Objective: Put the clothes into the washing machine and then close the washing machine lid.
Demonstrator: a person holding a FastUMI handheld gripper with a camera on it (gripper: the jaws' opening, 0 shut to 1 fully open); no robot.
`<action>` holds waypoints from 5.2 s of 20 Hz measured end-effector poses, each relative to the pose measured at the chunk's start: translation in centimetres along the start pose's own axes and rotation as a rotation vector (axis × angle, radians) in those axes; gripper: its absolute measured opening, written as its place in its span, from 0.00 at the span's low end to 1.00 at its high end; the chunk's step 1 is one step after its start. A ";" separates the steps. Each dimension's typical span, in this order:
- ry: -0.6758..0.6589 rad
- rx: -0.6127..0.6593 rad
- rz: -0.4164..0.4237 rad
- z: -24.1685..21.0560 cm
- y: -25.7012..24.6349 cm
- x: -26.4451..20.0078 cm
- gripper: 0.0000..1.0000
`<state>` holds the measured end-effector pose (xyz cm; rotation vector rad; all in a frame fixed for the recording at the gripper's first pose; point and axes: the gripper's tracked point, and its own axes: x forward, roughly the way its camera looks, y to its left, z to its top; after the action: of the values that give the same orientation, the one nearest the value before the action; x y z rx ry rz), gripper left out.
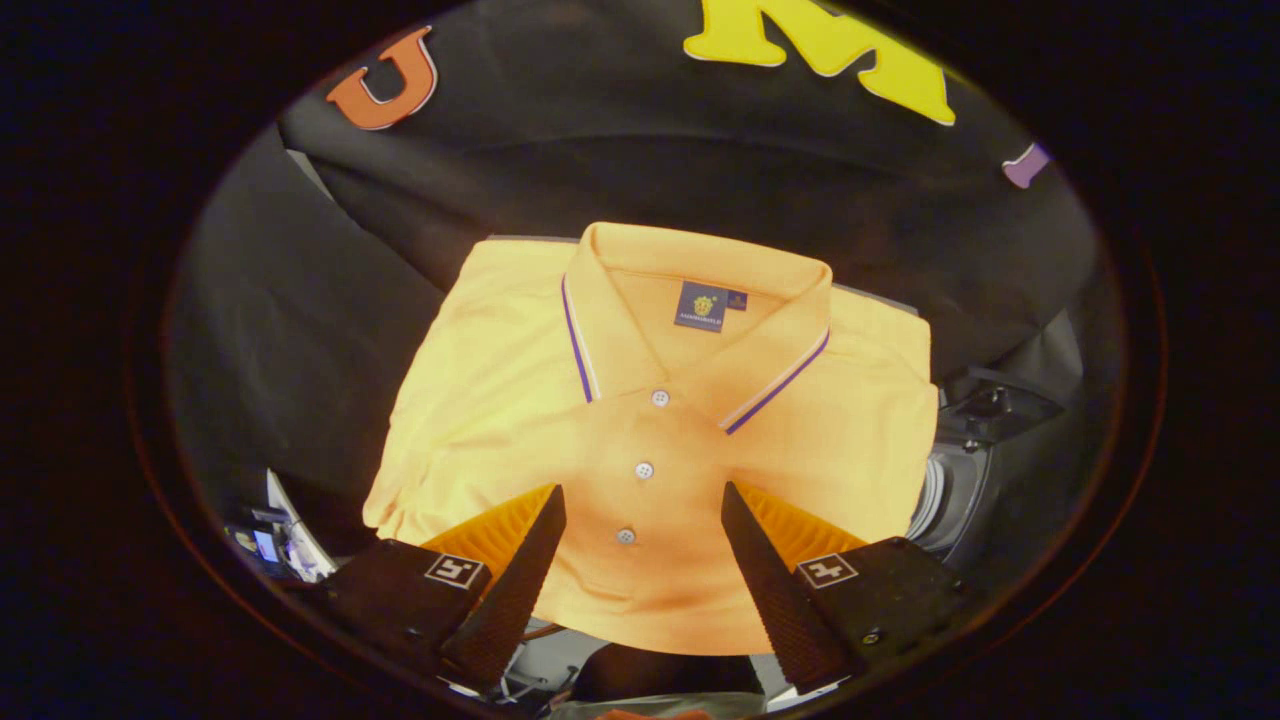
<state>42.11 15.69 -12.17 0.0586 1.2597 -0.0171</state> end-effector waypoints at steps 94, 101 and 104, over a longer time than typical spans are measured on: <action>-0.271 0.244 0.033 6.7 -33.8 -6.1 0.06; -0.240 0.205 -0.040 6.6 -36.0 -1.2 0.06; -0.218 0.196 -0.051 6.2 -36.1 0.7 0.06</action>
<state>46.59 -20.70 -12.21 0.1893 1.0380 -0.1862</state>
